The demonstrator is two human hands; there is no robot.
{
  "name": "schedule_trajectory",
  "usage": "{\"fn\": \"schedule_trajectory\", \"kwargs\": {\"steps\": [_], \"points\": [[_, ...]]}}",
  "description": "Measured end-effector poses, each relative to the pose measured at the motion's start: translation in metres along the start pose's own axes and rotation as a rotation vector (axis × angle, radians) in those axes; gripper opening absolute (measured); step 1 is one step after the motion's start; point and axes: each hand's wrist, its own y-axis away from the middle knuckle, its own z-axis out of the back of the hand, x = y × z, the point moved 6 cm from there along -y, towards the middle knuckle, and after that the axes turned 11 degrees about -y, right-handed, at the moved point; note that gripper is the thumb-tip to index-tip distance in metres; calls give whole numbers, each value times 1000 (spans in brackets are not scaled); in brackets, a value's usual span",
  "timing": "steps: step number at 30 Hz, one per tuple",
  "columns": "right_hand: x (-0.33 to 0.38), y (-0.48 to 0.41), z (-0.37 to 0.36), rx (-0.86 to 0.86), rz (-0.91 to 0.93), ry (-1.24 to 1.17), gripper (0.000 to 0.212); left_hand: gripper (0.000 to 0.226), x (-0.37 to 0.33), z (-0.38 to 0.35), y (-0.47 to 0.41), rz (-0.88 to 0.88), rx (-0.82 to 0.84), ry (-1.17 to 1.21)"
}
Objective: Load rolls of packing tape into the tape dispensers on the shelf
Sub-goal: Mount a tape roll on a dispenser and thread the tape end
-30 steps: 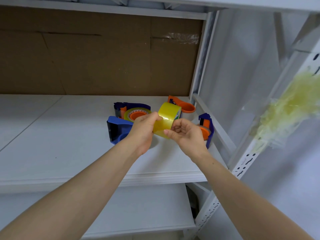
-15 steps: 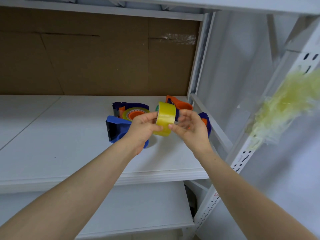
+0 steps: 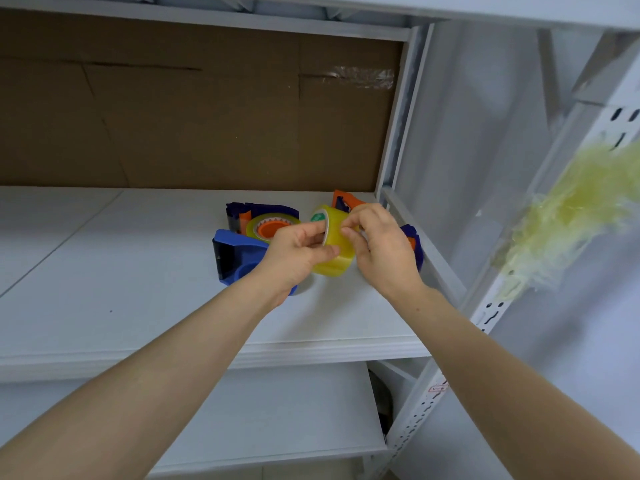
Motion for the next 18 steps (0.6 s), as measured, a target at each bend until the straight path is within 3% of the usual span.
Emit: {"fn": "schedule_trajectory", "kwargs": {"steps": [3, 6, 9, 11, 18], "points": [[1, -2, 2, -40, -27, 67, 22, 10, -6, -1, 3, -24, -4, -73], [1, -4, 3, -48, -32, 100, 25, 28, -4, -1, 3, -12, -40, -147], [6, -5, 2, -40, 19, 129, 25, 7, -3, -2, 6, -3, 12, -117], [6, -7, 1, -25, 11, 134, 25, 10, -4, -5, 7, -12, 67, -82], [-8, -9, -5, -99, -192, -163, 15, 21, -12, 2, 8, -126, -58, -250]]}}
